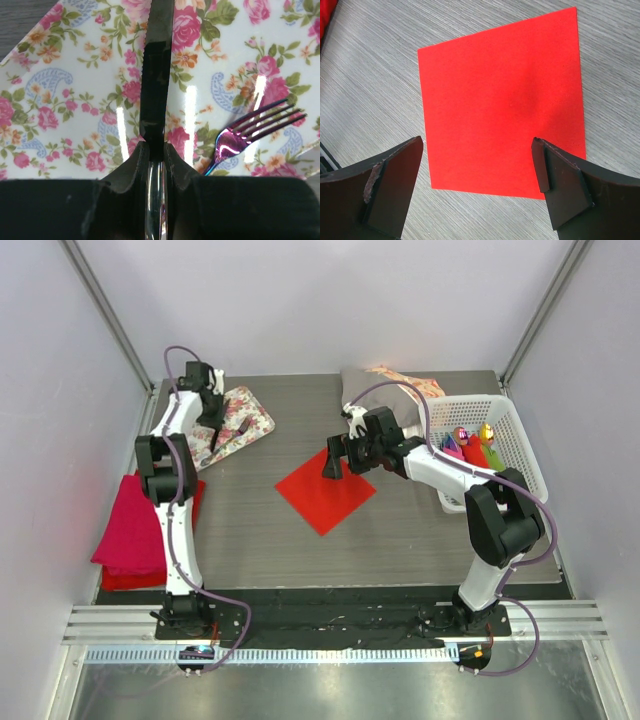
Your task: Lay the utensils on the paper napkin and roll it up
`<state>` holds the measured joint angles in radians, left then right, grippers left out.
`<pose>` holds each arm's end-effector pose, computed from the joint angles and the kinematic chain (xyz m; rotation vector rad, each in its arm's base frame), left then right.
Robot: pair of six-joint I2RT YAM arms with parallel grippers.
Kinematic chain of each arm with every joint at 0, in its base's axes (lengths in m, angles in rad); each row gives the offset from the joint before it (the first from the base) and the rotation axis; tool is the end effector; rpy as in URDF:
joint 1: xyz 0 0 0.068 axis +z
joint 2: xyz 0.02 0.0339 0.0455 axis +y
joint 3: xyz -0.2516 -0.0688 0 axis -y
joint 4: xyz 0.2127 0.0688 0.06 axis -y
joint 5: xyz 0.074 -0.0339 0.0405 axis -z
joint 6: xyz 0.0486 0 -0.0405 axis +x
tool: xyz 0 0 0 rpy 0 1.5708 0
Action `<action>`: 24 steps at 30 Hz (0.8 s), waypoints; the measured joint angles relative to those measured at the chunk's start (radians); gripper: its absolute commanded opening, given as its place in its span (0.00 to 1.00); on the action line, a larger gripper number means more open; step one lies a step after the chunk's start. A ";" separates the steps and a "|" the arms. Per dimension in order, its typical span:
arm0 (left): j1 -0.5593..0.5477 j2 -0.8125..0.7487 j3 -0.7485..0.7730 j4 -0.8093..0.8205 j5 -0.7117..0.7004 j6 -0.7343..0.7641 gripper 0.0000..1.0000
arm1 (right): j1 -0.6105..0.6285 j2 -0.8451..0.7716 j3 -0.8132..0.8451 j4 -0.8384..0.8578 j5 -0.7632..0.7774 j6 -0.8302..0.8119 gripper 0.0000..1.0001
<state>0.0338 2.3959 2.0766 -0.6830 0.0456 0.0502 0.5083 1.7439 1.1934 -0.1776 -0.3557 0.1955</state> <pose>0.4914 0.0144 0.1711 0.0382 2.5714 -0.0270 0.3108 0.1925 0.2216 -0.5549 2.2997 0.7622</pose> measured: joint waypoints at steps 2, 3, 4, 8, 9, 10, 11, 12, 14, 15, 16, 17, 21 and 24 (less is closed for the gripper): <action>-0.001 -0.018 -0.001 -0.011 0.000 0.002 0.00 | 0.000 0.000 0.000 0.002 0.000 0.002 1.00; -0.002 -0.029 -0.001 -0.014 -0.001 0.002 0.00 | 0.000 0.000 0.000 0.005 0.000 0.003 1.00; -0.003 -0.041 -0.001 -0.014 -0.004 0.001 0.00 | 0.000 0.000 0.000 0.006 0.000 0.004 1.00; -0.019 -0.098 -0.016 -0.014 -0.048 -0.014 0.00 | 0.000 0.000 0.000 0.013 0.002 0.016 1.00; -0.029 -0.120 -0.027 -0.014 -0.065 -0.020 0.00 | -0.001 0.000 0.000 0.014 0.005 0.019 1.00; -0.043 -0.143 -0.046 -0.008 -0.082 -0.028 0.00 | -0.002 0.000 0.000 0.014 0.008 0.023 1.00; -0.056 -0.166 -0.062 -0.007 -0.094 -0.041 0.00 | -0.002 0.000 0.000 0.015 0.014 0.026 1.00; -0.073 -0.195 -0.086 -0.006 -0.110 -0.053 0.00 | -0.002 0.000 0.000 0.015 0.019 0.033 1.00; -0.116 -0.260 -0.145 0.000 -0.148 -0.092 0.00 | -0.005 0.000 0.000 0.018 0.035 0.050 1.00; -0.142 -0.294 -0.174 -0.003 -0.167 -0.115 0.00 | -0.006 0.000 0.000 0.018 0.042 0.056 1.00; -0.167 -0.325 -0.199 -0.004 -0.182 -0.137 0.00 | -0.008 0.000 0.000 0.020 0.051 0.067 1.00; -0.196 -0.360 -0.228 -0.003 -0.198 -0.166 0.00 | -0.010 0.000 -0.001 0.021 0.061 0.074 1.00; -0.314 -0.500 -0.340 -0.005 -0.243 -0.285 0.00 | -0.020 -0.020 -0.031 0.027 0.101 0.112 1.00; -0.416 -0.577 -0.392 -0.007 -0.281 -0.391 0.00 | -0.032 -0.061 -0.070 0.019 0.131 0.143 1.00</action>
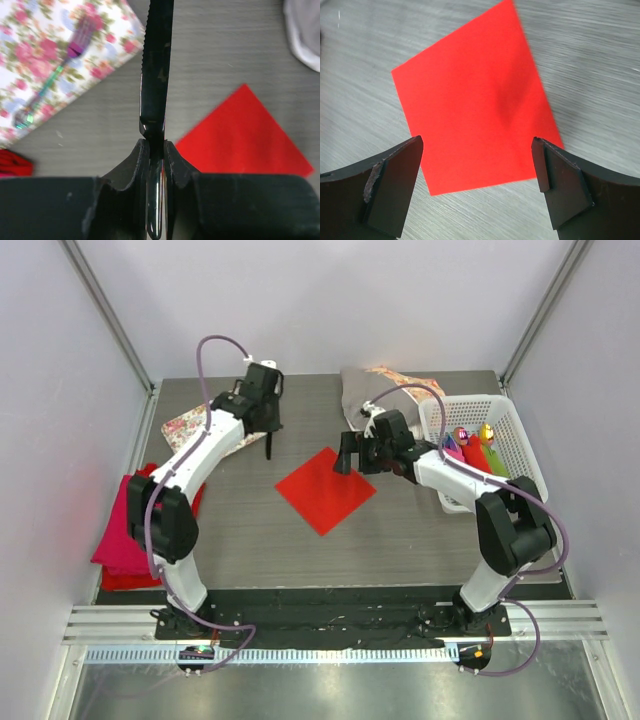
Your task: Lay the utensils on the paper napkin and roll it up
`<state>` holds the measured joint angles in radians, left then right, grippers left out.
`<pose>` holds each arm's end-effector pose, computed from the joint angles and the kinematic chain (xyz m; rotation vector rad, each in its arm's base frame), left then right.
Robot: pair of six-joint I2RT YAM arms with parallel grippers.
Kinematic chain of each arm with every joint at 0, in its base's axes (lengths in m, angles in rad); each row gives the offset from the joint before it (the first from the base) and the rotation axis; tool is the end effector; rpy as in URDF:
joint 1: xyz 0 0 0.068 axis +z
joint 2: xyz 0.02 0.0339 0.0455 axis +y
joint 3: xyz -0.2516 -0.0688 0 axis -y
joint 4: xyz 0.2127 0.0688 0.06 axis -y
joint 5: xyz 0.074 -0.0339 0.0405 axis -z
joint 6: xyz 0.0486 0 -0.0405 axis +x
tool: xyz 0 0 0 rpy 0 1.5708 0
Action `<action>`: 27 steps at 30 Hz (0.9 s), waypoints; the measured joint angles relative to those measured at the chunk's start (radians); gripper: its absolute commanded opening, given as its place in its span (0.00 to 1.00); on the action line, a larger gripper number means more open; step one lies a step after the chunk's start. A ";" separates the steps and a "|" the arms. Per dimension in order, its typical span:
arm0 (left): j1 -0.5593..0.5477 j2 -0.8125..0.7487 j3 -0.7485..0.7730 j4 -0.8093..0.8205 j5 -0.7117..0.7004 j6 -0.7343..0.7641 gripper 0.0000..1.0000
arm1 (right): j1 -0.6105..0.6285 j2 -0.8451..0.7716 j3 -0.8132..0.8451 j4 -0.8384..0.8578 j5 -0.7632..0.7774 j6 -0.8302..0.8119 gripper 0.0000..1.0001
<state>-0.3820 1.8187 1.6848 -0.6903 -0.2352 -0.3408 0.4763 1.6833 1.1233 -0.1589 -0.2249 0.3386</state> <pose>0.3595 -0.1322 0.2995 -0.0607 2.3659 -0.0661 0.3076 0.1709 0.2214 -0.2829 2.3454 0.6688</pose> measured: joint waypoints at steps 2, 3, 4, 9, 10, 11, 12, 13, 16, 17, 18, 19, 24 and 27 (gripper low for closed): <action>-0.077 -0.031 -0.023 -0.004 -0.034 -0.071 0.00 | -0.014 -0.029 -0.018 -0.004 0.020 0.025 1.00; -0.116 -0.035 -0.026 -0.011 -0.060 -0.099 0.00 | -0.022 -0.043 -0.025 -0.005 0.028 0.035 1.00; -0.157 -0.034 -0.026 -0.016 -0.084 -0.127 0.00 | -0.031 -0.060 -0.033 -0.006 0.037 0.045 1.00; -0.346 0.025 -0.026 -0.042 -0.188 -0.230 0.00 | -0.071 -0.140 -0.076 -0.017 0.067 0.085 1.00; -0.373 0.047 -0.023 -0.049 -0.198 -0.246 0.00 | -0.078 -0.153 -0.083 -0.023 0.071 0.090 1.00; -0.394 0.069 -0.021 -0.054 -0.203 -0.264 0.00 | -0.085 -0.166 -0.091 -0.028 0.074 0.097 1.00; -0.415 0.098 -0.021 -0.060 -0.202 -0.288 0.00 | -0.091 -0.178 -0.101 -0.030 0.076 0.105 1.00; -0.424 0.119 -0.021 -0.068 -0.202 -0.307 0.00 | -0.096 -0.191 -0.112 -0.032 0.078 0.110 1.00; -0.426 0.175 -0.021 -0.085 -0.203 -0.351 0.00 | -0.104 -0.220 -0.144 -0.040 0.084 0.116 1.00; -0.422 0.184 -0.021 -0.089 -0.204 -0.360 0.00 | -0.105 -0.225 -0.152 -0.043 0.085 0.117 1.00; -0.418 0.192 -0.021 -0.092 -0.209 -0.367 0.00 | -0.105 -0.231 -0.160 -0.048 0.085 0.120 1.00; -0.414 0.197 -0.021 -0.092 -0.212 -0.371 0.00 | -0.106 -0.232 -0.163 -0.051 0.085 0.121 1.00; -0.405 0.222 -0.014 -0.087 -0.224 -0.385 0.00 | -0.106 -0.232 -0.175 -0.053 0.084 0.124 1.00; -0.404 0.240 -0.014 -0.079 -0.224 -0.384 0.00 | -0.106 -0.234 -0.182 -0.053 0.084 0.125 1.00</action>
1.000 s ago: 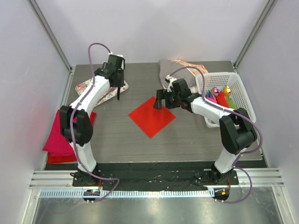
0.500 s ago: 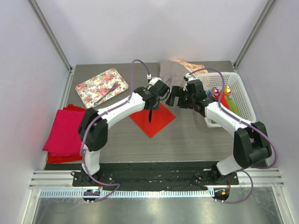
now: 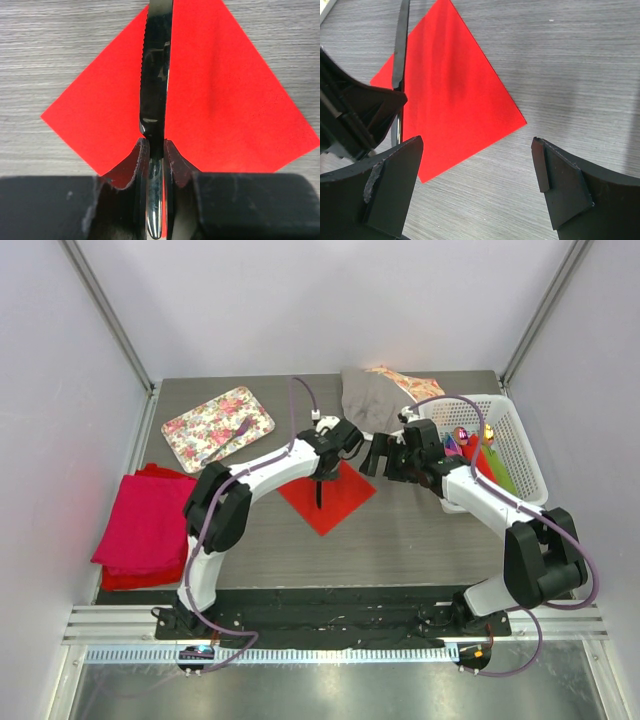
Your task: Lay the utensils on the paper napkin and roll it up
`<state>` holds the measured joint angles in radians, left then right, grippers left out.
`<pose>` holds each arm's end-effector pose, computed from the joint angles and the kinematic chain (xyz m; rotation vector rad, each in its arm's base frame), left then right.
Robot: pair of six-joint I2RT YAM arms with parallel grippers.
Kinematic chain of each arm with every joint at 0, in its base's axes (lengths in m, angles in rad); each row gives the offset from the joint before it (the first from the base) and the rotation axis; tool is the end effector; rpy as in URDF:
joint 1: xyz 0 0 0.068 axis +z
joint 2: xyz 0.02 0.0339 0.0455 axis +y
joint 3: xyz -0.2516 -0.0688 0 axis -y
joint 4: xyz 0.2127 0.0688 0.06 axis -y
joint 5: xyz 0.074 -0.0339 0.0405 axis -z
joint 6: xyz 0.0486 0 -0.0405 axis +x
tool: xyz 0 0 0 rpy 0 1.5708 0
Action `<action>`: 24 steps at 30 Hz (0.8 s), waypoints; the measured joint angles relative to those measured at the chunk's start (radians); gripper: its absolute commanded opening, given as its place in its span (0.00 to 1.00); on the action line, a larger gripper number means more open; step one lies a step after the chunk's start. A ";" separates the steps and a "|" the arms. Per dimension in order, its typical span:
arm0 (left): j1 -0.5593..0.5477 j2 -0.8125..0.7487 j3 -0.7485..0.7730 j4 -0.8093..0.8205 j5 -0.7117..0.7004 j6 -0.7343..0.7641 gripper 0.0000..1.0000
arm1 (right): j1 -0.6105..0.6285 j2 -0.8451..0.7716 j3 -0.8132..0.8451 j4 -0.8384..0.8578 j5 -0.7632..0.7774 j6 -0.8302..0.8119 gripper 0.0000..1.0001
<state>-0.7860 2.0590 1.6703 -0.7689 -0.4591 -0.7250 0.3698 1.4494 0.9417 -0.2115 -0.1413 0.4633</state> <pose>0.3013 -0.2712 0.2029 -0.0467 2.5349 0.0668 0.2739 0.1135 0.2318 0.0345 2.3532 0.5839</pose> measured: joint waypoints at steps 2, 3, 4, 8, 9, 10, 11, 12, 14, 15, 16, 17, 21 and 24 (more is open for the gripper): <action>0.000 0.014 0.000 0.012 0.003 0.005 0.00 | -0.001 -0.003 -0.005 -0.001 0.001 0.000 1.00; 0.001 0.019 0.000 0.017 0.003 0.009 0.00 | -0.001 -0.005 -0.006 -0.002 0.001 0.000 1.00; 0.002 0.025 0.000 0.022 0.005 0.016 0.00 | -0.002 -0.005 -0.007 -0.002 0.001 0.001 1.00; 0.013 0.042 0.000 0.047 0.018 0.035 0.00 | -0.005 -0.005 -0.008 0.002 0.001 0.006 1.00; 0.018 0.047 0.002 0.053 0.024 0.044 0.00 | -0.006 -0.005 -0.009 0.002 0.001 0.007 1.00; 0.024 0.051 0.003 0.060 0.029 0.051 0.00 | -0.006 -0.005 -0.009 0.002 0.001 0.010 1.00; 0.031 0.055 0.003 0.068 0.034 0.056 0.00 | -0.006 -0.005 -0.009 0.002 0.001 0.011 1.00; 0.038 0.058 0.003 0.077 0.040 0.062 0.00 | -0.006 -0.005 -0.009 0.003 0.001 0.011 1.00; 0.048 0.064 0.003 0.087 0.049 0.072 0.00 | -0.007 -0.005 -0.009 0.008 0.000 0.012 1.00; 0.051 0.067 0.004 0.090 0.054 0.076 0.00 | -0.008 -0.005 -0.009 0.010 0.000 0.012 1.00; 0.056 0.071 0.005 0.094 0.059 0.079 0.00 | -0.008 -0.005 -0.009 0.011 0.000 0.013 1.00; 0.060 0.073 0.005 0.098 0.061 0.080 0.00 | -0.010 -0.005 -0.009 0.011 0.000 0.013 1.00; 0.062 0.085 0.011 0.107 0.071 0.083 0.00 | -0.014 -0.005 -0.009 0.016 -0.002 0.014 1.00; 0.062 0.096 0.016 0.112 0.084 0.087 0.00 | -0.015 -0.005 -0.009 0.017 -0.002 0.015 1.00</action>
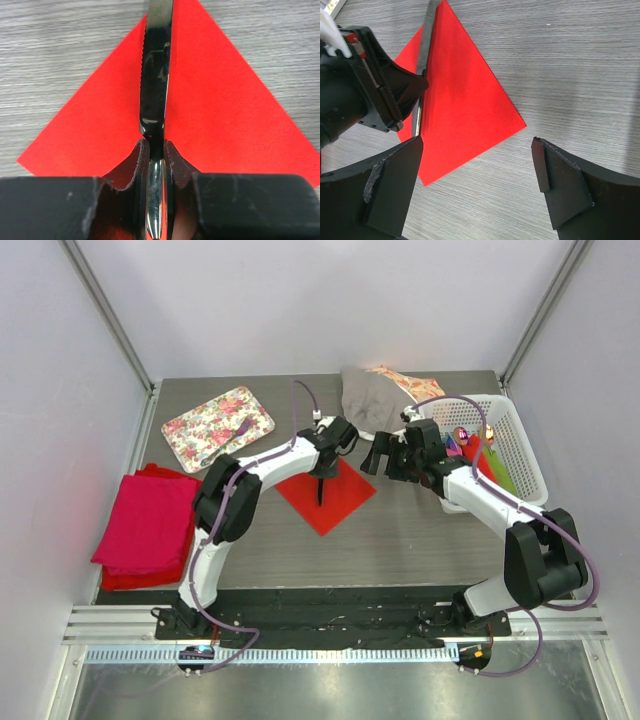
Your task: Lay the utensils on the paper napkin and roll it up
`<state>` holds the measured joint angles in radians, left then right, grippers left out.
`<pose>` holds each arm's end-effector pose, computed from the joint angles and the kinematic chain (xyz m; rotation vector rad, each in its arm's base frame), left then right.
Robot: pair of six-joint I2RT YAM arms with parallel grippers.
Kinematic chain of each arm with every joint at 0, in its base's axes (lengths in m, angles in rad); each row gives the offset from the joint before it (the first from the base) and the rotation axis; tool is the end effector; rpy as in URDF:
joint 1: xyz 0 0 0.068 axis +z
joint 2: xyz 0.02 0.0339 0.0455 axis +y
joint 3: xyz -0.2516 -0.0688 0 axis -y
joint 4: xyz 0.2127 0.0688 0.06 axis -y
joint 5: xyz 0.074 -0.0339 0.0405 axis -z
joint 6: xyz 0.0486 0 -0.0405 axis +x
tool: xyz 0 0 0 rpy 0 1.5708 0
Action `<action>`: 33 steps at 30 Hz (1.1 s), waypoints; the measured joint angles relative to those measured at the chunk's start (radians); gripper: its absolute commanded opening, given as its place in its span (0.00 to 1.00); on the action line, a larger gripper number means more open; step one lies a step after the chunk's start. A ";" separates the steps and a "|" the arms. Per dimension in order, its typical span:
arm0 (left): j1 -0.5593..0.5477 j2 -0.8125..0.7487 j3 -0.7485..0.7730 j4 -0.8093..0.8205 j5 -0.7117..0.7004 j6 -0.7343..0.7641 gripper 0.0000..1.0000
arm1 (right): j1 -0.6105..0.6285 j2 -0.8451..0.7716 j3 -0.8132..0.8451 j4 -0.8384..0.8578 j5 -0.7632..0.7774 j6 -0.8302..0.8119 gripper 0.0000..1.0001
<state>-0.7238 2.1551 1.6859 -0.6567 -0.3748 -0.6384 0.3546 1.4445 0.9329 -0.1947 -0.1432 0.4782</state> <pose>0.3317 -0.2694 0.1731 -0.0004 2.5681 0.0126 0.2752 0.1093 0.2320 0.0672 2.3397 0.5900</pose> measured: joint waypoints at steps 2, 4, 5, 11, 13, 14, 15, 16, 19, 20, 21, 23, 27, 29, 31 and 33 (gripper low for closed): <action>0.000 0.009 0.004 0.005 0.009 0.002 0.00 | -0.002 0.001 0.000 0.000 -0.001 0.000 1.00; 0.000 0.022 0.013 0.007 0.018 0.005 0.00 | -0.003 0.004 0.000 0.002 -0.002 0.000 1.00; 0.000 0.026 0.015 0.010 0.021 0.008 0.00 | -0.003 0.005 0.000 0.002 -0.002 0.000 1.00; 0.001 0.042 0.022 0.013 0.034 0.014 0.00 | -0.004 0.016 0.000 0.006 -0.008 0.000 1.00; 0.001 0.047 0.030 0.013 0.038 0.014 0.00 | -0.005 0.016 0.000 0.008 -0.008 0.000 1.00; 0.003 0.051 0.033 0.014 0.040 0.014 0.00 | -0.005 0.016 0.000 0.008 -0.008 0.000 1.00; 0.003 0.051 0.033 0.013 0.040 0.014 0.00 | -0.005 0.017 0.000 0.007 -0.008 0.000 1.00; 0.003 0.051 0.033 0.013 0.040 0.014 0.00 | -0.005 0.017 0.000 0.008 -0.008 0.000 1.00; 0.005 0.051 0.034 0.013 0.047 0.014 0.05 | -0.005 0.020 0.000 0.008 -0.009 0.000 1.00; 0.006 0.051 0.034 0.013 0.048 0.014 0.08 | -0.005 0.021 0.000 0.008 -0.010 0.000 1.00; 0.006 0.051 0.034 0.013 0.050 0.014 0.12 | -0.005 0.021 0.000 0.008 -0.010 0.000 1.00; 0.006 0.051 0.034 0.013 0.053 0.014 0.18 | -0.005 0.022 0.000 0.008 -0.011 0.000 1.00; 0.006 0.051 0.034 0.012 0.060 0.017 0.35 | -0.006 0.021 0.000 0.008 -0.013 0.001 1.00; 0.007 0.051 0.034 0.010 0.061 0.018 0.39 | -0.006 0.022 0.000 0.008 -0.016 0.001 1.00; 0.009 0.051 0.034 0.008 0.061 0.020 0.43 | -0.007 0.021 0.000 0.008 -0.019 0.003 1.00; 0.011 0.051 0.039 0.001 0.061 0.023 0.47 | -0.008 0.021 0.000 0.009 -0.021 0.004 1.00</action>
<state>-0.7128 2.2063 1.7252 -0.6559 -0.3141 -0.6151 0.3462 1.4658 0.9329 -0.1856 -0.1638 0.4820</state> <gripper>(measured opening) 0.422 0.996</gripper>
